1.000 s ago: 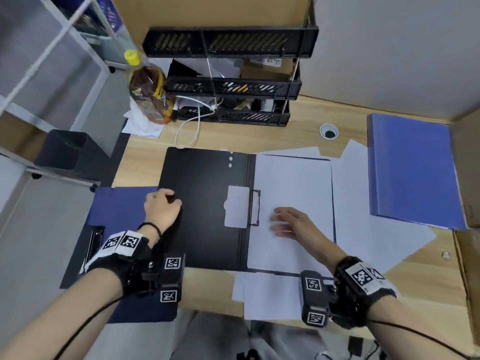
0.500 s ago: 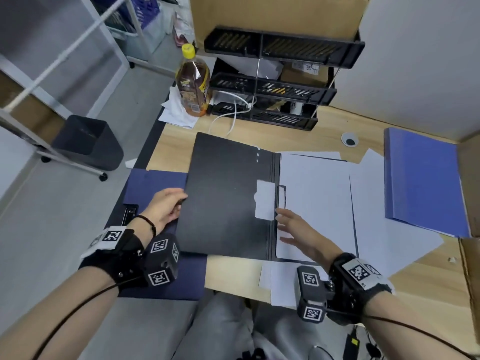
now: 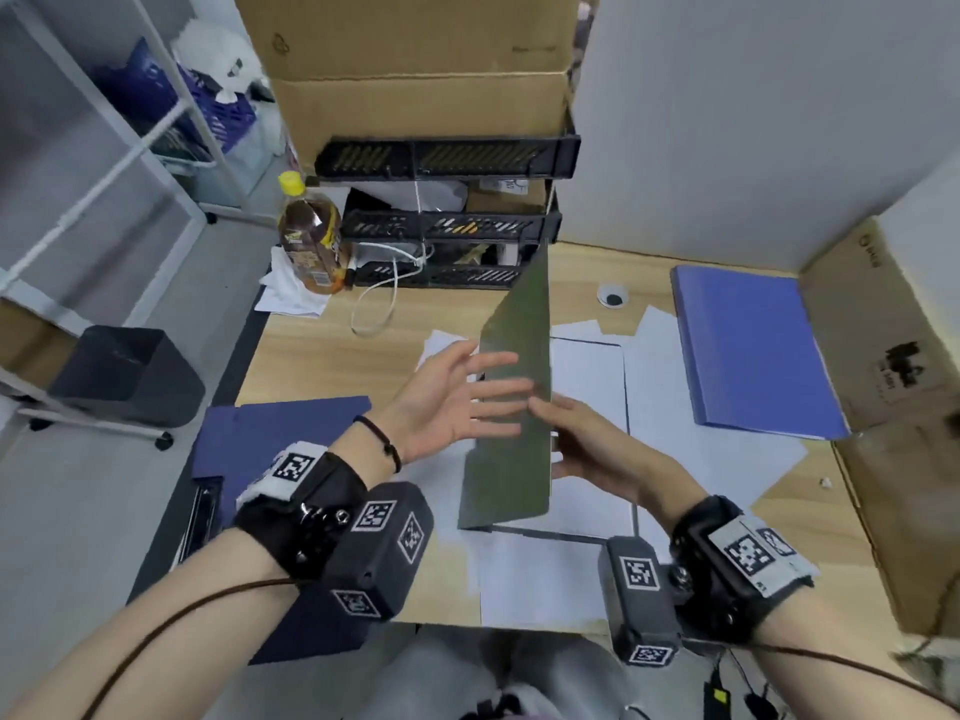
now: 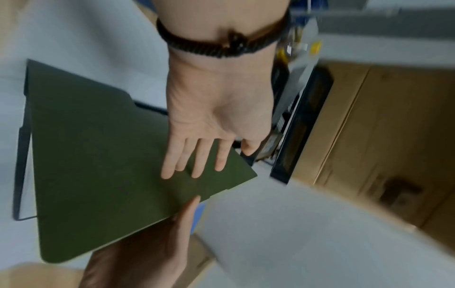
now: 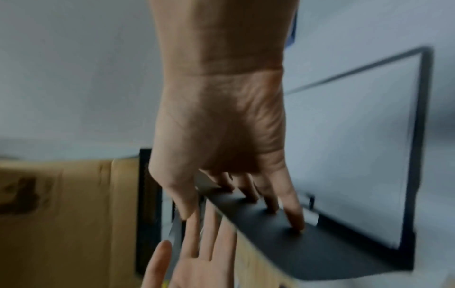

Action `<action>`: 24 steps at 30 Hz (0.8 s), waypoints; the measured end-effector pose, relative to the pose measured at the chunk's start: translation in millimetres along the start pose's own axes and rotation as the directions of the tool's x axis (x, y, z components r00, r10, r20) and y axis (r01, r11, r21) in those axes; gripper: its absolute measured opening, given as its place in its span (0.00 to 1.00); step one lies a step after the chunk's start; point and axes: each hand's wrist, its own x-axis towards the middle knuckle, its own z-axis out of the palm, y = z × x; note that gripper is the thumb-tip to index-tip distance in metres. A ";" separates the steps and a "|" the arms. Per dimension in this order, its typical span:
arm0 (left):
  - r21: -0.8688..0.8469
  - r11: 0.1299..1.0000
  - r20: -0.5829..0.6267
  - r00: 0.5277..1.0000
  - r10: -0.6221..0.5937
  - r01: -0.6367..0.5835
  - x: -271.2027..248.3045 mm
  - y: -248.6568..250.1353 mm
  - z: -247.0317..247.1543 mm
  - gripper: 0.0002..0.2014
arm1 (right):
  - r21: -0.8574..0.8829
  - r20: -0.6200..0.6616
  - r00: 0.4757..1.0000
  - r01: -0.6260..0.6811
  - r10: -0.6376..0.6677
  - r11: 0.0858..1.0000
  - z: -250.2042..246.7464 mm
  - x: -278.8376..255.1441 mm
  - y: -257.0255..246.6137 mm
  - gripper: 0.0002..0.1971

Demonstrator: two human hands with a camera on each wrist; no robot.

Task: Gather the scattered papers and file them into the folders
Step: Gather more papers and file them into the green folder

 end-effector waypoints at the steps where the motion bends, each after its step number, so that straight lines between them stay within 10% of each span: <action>1: 0.033 0.999 0.020 0.999 -0.029 0.029 10.0 -5.1 10.6 0.25 | 0.022 -0.024 1.000 0.000 0.000 1.000 -14.2 -8.0 5.8 0.18; 5: 0.138 0.985 -0.009 0.995 -0.103 0.103 42.1 -29.7 30.0 0.19 | 0.072 -0.244 0.968 -0.044 0.060 0.996 -71.0 -28.5 35.8 0.15; 10: 0.166 0.969 -0.412 0.905 -0.101 0.183 53.2 -51.4 -21.6 0.16 | 0.217 -0.491 0.836 -0.157 0.247 0.963 -131.4 -36.8 83.4 0.20; 15: 0.056 0.946 -0.619 0.755 -0.219 0.320 49.6 -72.8 -60.7 0.09 | 0.408 -0.414 0.823 -0.215 0.390 0.888 -142.5 -22.3 115.9 0.12; 24: -0.077 0.972 -0.591 0.775 -0.224 0.223 57.8 -98.2 -52.7 0.05 | 0.432 -0.364 0.812 -0.286 0.456 0.855 -158.3 0.4 128.8 0.11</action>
